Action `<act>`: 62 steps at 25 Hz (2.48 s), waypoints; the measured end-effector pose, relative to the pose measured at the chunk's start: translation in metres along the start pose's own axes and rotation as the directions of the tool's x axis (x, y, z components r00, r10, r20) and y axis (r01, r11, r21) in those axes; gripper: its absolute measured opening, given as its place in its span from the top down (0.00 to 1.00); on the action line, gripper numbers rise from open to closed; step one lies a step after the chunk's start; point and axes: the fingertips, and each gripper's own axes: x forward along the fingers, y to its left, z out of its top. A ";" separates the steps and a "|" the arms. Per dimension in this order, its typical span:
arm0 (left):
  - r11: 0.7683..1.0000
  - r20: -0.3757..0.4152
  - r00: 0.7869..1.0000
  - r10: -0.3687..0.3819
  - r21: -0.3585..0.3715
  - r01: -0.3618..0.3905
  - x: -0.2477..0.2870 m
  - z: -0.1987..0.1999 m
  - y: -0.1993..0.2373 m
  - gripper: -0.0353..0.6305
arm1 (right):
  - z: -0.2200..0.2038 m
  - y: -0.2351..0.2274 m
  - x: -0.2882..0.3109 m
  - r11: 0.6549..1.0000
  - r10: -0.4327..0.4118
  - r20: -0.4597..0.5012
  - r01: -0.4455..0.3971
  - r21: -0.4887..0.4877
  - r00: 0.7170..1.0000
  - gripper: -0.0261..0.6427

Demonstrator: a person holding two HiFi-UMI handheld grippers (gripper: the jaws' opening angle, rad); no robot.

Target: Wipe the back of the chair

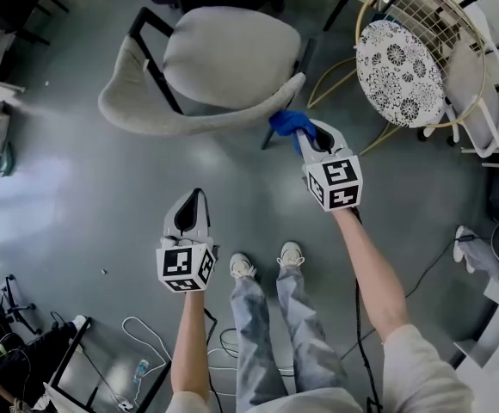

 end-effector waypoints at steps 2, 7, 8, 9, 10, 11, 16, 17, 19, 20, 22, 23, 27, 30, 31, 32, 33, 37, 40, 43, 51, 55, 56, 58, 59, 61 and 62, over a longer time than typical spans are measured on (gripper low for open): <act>1.000 0.001 1.000 0.001 -0.002 -0.001 -0.005 -0.002 0.000 0.94 | -0.007 0.017 -0.006 1.000 0.019 -0.003 -0.019 -0.001 1.000 0.89; 1.000 0.001 1.000 0.004 -0.014 -0.004 -0.016 -0.009 0.004 0.94 | -0.020 0.063 -0.008 0.998 0.065 -0.018 -0.065 0.017 0.998 0.89; 1.000 0.001 1.000 0.005 -0.016 -0.005 -0.017 -0.010 0.004 0.94 | -0.021 0.072 -0.007 0.997 0.075 -0.019 -0.074 0.025 0.997 0.89; 1.000 0.002 1.000 0.007 -0.019 -0.007 -0.019 -0.011 0.005 0.94 | -0.022 0.081 -0.005 0.996 0.086 -0.018 -0.085 0.034 0.996 0.89; 1.000 0.003 1.000 0.009 -0.021 -0.009 -0.020 -0.011 0.006 0.94 | -0.021 0.091 -0.003 0.994 0.097 -0.016 -0.096 0.041 0.995 0.89; 1.000 0.004 1.000 0.012 -0.023 -0.012 -0.022 -0.011 0.007 0.94 | -0.020 0.100 -0.001 0.993 0.109 -0.014 -0.109 0.046 0.994 0.89; 0.999 0.010 1.000 0.027 -0.026 -0.026 -0.033 -0.011 0.015 0.94 | -0.009 0.143 0.017 0.986 0.156 -0.006 -0.156 0.058 0.988 0.89; 0.999 0.011 0.999 0.030 -0.026 -0.029 -0.035 -0.011 0.017 0.94 | -0.007 0.148 0.022 0.985 0.159 -0.004 -0.159 0.062 0.987 0.89; 0.999 0.009 0.999 0.035 -0.026 -0.035 -0.039 -0.012 0.021 0.94 | -0.004 0.155 0.030 0.984 0.161 -0.001 -0.161 0.071 0.987 0.89; 0.999 0.008 0.999 0.038 -0.025 -0.038 -0.041 -0.012 0.023 0.94 | -0.002 0.157 0.034 0.984 0.162 0.000 -0.161 0.074 0.987 0.89; 0.999 0.005 0.999 0.045 -0.025 -0.045 -0.044 -0.014 0.029 0.94 | 0.000 0.162 0.041 0.984 0.164 0.002 -0.163 0.078 0.987 0.89; 0.999 0.004 0.999 0.048 -0.026 -0.048 -0.046 -0.015 0.031 0.94 | 0.002 0.163 0.045 0.983 0.163 0.004 -0.163 0.080 0.987 0.89; 0.998 0.000 0.999 0.050 -0.029 -0.050 -0.047 -0.016 0.035 0.94 | 0.012 0.163 0.056 0.983 0.145 0.012 -0.146 0.109 0.989 0.89; 0.999 -0.002 0.999 0.045 -0.028 -0.045 -0.045 -0.015 0.033 0.94 | 0.015 0.161 0.061 0.984 0.142 0.011 -0.142 0.106 0.990 0.89; 0.999 -0.002 0.999 0.042 -0.027 -0.043 -0.043 -0.015 0.033 0.94 | 0.015 0.161 0.062 0.984 0.142 0.010 -0.142 0.105 0.990 0.89; 0.999 -0.003 0.999 0.041 -0.026 -0.041 -0.042 -0.015 0.032 0.94 | 0.015 0.161 0.062 0.984 0.142 0.009 -0.142 0.104 0.990 0.89; 0.999 -0.004 0.999 0.039 -0.025 -0.039 -0.040 -0.015 0.032 0.94 | 0.015 0.160 0.063 0.984 0.142 0.008 -0.142 0.103 0.990 0.89; 0.999 -0.007 1.000 0.028 -0.023 -0.029 -0.034 -0.015 0.024 0.94 | 0.012 0.154 0.062 0.986 0.147 0.003 -0.147 0.085 0.989 0.89; 0.999 -0.008 1.000 0.024 -0.022 -0.024 -0.031 -0.014 0.020 0.94 | 0.011 0.145 0.059 0.987 0.146 -0.002 -0.145 0.067 0.989 0.89; 1.000 -0.011 1.000 0.018 -0.023 -0.018 -0.026 -0.013 0.013 0.94 | 0.008 0.131 0.056 0.988 0.139 -0.011 -0.138 0.062 0.990 0.89; 1.000 -0.016 1.000 0.007 -0.023 -0.008 -0.012 -0.010 -0.001 0.94 | -0.003 0.086 0.047 0.994 0.095 -0.033 -0.093 0.065 0.995 0.89; 1.000 -0.017 1.000 0.016 -0.024 -0.016 -0.006 -0.010 -0.004 0.94 | -0.011 0.057 0.046 0.995 0.067 -0.036 -0.064 0.081 0.997 0.89; 1.000 -0.018 1.000 0.017 -0.025 -0.017 -0.004 -0.010 -0.004 0.94 | -0.012 0.050 0.046 0.995 0.061 -0.037 -0.058 0.082 0.997 0.89; 1.000 -0.020 1.000 0.017 -0.025 -0.018 -0.001 -0.011 -0.005 0.94 | -0.012 0.037 0.046 0.996 0.047 -0.045 -0.043 0.082 0.998 0.89; 1.000 -0.021 1.000 0.017 -0.024 -0.017 0.000 -0.010 -0.006 0.94 | -0.013 0.030 0.046 0.996 0.039 -0.050 -0.034 0.082 0.998 0.89; 1.000 -0.023 1.000 0.017 -0.023 -0.018 0.003 -0.010 -0.006 0.94 | -0.015 0.014 0.049 0.996 0.016 -0.058 -0.011 0.086 0.998 0.89; 1.000 -0.025 1.000 0.018 -0.023 -0.019 0.004 -0.009 -0.006 0.94 | -0.016 0.005 0.050 0.996 0.006 -0.061 0.000 0.090 0.998 0.89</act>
